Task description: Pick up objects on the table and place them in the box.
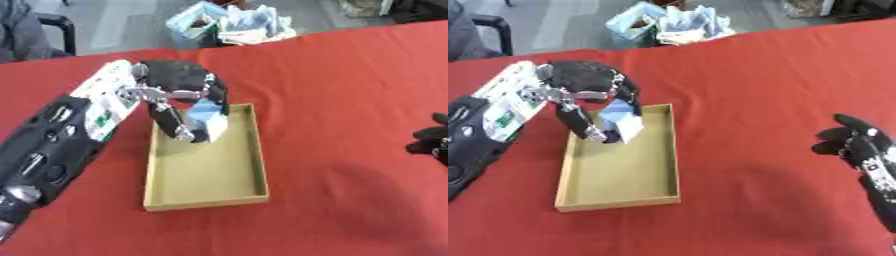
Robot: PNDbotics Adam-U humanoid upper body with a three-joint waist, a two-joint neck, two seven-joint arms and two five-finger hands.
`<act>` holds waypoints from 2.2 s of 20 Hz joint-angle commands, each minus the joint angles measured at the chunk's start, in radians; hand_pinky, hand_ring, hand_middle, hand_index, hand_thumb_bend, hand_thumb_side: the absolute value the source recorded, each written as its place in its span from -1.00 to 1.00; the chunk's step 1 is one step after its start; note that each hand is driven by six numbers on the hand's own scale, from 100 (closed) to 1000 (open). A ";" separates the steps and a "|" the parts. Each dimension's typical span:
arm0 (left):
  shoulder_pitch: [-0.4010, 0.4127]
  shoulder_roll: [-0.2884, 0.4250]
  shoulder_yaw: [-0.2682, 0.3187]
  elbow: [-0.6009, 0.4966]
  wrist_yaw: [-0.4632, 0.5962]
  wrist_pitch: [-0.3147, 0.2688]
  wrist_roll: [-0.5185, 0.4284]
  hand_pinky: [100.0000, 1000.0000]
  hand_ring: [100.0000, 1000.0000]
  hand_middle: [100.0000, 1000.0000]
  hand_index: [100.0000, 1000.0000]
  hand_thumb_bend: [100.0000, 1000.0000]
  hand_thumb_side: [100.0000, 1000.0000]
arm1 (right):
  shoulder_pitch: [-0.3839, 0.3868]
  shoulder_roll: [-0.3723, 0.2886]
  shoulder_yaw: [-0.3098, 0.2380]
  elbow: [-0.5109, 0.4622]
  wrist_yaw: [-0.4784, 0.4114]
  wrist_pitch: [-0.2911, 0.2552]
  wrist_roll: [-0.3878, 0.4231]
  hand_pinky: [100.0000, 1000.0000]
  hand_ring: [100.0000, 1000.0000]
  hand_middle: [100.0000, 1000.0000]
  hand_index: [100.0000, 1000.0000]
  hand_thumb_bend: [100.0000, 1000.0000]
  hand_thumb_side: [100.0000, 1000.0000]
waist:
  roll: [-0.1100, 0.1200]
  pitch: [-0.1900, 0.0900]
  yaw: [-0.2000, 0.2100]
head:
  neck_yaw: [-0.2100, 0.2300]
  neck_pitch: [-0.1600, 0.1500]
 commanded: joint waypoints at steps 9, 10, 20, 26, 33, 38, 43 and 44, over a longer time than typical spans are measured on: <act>0.013 0.062 -0.004 -0.072 -0.007 -0.094 -0.172 0.48 0.42 0.32 0.61 -0.38 -0.59 | -0.007 -0.008 -0.007 -0.007 -0.003 -0.005 0.000 0.40 0.26 0.28 0.78 -1.00 0.43 | -0.014 -0.013 0.010 | -0.014 -0.006; 0.015 0.071 0.000 -0.086 0.001 -0.092 -0.177 0.49 0.43 0.34 0.62 -0.34 -0.57 | -0.007 -0.008 -0.007 -0.007 -0.003 -0.005 -0.001 0.40 0.26 0.28 0.78 -1.00 0.43 | -0.014 -0.012 0.010 | -0.017 -0.007; 0.071 0.154 0.046 -0.217 0.060 -0.047 -0.193 0.51 0.45 0.39 0.65 -0.21 -0.27 | -0.007 -0.008 -0.009 -0.004 -0.003 -0.010 -0.003 0.39 0.26 0.28 0.78 -1.00 0.43 | -0.027 -0.010 0.016 | -0.027 -0.016; 0.223 0.214 0.218 -0.369 0.230 0.091 -0.093 0.39 0.30 0.25 0.59 -0.78 -0.36 | -0.005 -0.004 -0.013 -0.004 -0.004 -0.012 -0.007 0.39 0.26 0.28 0.78 -1.00 0.43 | -0.039 -0.006 0.035 | -0.028 -0.017; 0.445 0.159 0.442 -0.518 0.448 0.284 0.119 0.26 0.15 0.12 0.52 -1.00 0.05 | 0.000 0.003 -0.020 -0.008 -0.004 -0.015 -0.014 0.39 0.26 0.28 0.78 -1.00 0.42 | -0.058 0.002 0.078 | -0.027 -0.008; 0.570 0.048 0.526 -0.570 0.576 0.385 0.246 0.21 0.10 0.07 0.49 -1.00 0.14 | 0.007 0.008 -0.024 -0.013 -0.003 -0.015 -0.020 0.39 0.26 0.27 0.78 -1.00 0.42 | -0.069 0.003 0.105 | -0.026 0.010; 0.637 -0.073 0.566 -0.605 0.615 0.441 0.281 0.18 0.09 0.05 0.46 -1.00 0.22 | 0.008 0.015 -0.025 -0.014 -0.005 -0.012 -0.024 0.39 0.26 0.27 0.78 -1.00 0.42 | -0.078 0.000 0.130 | -0.031 0.039; 0.642 -0.090 0.571 -0.610 0.616 0.448 0.286 0.18 0.09 0.05 0.46 -1.00 0.22 | 0.008 0.016 -0.025 -0.014 -0.006 -0.012 -0.024 0.39 0.26 0.27 0.78 -1.00 0.42 | -0.079 -0.001 0.132 | -0.033 0.045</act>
